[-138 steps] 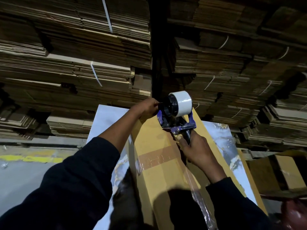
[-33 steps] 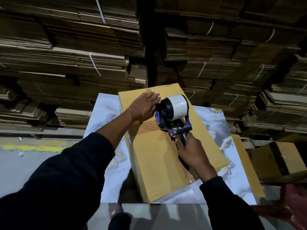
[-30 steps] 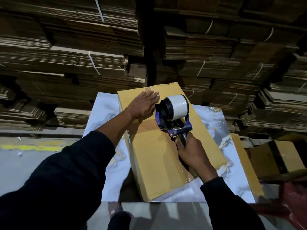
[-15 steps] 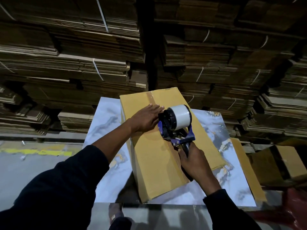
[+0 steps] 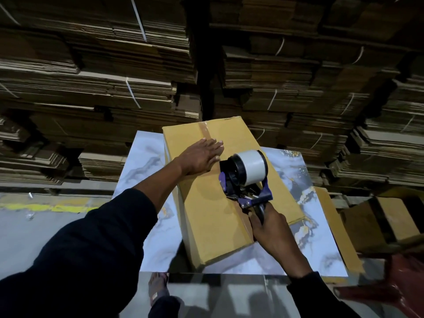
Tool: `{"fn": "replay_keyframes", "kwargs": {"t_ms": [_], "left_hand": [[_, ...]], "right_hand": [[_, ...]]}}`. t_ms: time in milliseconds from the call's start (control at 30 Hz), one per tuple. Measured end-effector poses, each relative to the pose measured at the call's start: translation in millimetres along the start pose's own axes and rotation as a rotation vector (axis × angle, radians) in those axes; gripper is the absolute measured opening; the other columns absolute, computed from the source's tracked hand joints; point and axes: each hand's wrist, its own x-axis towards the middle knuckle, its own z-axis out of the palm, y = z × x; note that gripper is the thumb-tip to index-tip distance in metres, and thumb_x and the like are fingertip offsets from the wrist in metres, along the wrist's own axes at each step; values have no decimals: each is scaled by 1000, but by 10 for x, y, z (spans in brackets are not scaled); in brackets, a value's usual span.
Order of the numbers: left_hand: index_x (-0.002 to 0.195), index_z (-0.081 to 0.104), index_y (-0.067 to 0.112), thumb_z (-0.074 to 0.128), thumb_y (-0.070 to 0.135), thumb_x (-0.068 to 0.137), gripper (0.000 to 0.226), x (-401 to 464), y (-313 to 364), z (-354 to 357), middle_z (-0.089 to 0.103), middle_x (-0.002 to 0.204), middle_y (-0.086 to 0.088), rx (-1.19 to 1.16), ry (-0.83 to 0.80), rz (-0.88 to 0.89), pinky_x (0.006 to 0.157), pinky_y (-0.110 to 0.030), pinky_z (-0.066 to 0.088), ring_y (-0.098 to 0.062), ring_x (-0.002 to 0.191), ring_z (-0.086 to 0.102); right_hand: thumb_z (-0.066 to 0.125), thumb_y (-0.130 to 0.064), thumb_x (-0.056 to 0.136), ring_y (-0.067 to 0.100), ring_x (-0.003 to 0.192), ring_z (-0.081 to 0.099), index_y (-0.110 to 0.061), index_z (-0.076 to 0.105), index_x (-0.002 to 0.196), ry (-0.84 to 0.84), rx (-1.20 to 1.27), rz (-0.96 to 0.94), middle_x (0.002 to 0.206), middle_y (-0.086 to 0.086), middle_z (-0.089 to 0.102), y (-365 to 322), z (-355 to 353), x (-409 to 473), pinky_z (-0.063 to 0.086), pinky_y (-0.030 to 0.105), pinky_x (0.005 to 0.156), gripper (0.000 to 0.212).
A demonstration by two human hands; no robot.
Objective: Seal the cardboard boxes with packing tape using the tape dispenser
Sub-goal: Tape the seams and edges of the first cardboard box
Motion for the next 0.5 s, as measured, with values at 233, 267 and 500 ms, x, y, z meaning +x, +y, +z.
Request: {"fn": "replay_keyframes", "kwargs": {"t_ms": [233, 267, 500], "left_hand": [[165, 26, 24, 1, 55, 102, 74, -179, 224, 139, 20, 172, -4, -5, -14, 63, 130, -45, 12, -27, 159, 15], [165, 26, 26, 1, 56, 102, 74, -188, 237, 139, 20, 172, -3, -6, -13, 59, 130, -45, 12, -27, 159, 15], [164, 26, 22, 14, 49, 110, 61, -191, 226, 125, 22, 172, -3, -26, -6, 31, 129, -44, 13, -25, 159, 16]], "right_hand": [[61, -29, 101, 43, 103, 65, -10, 54, 125, 6, 20, 24, 107, 19, 71, -19, 30, 13, 53, 42, 73, 31], [61, -29, 101, 43, 105, 64, -10, 54, 125, 5, 19, 26, 109, 19, 71, -23, 30, 13, 53, 42, 74, 31], [61, -30, 101, 43, 106, 64, -10, 54, 124, -11, 4, 26, 112, 20, 70, 0, -46, -102, 53, 42, 76, 32]]}}
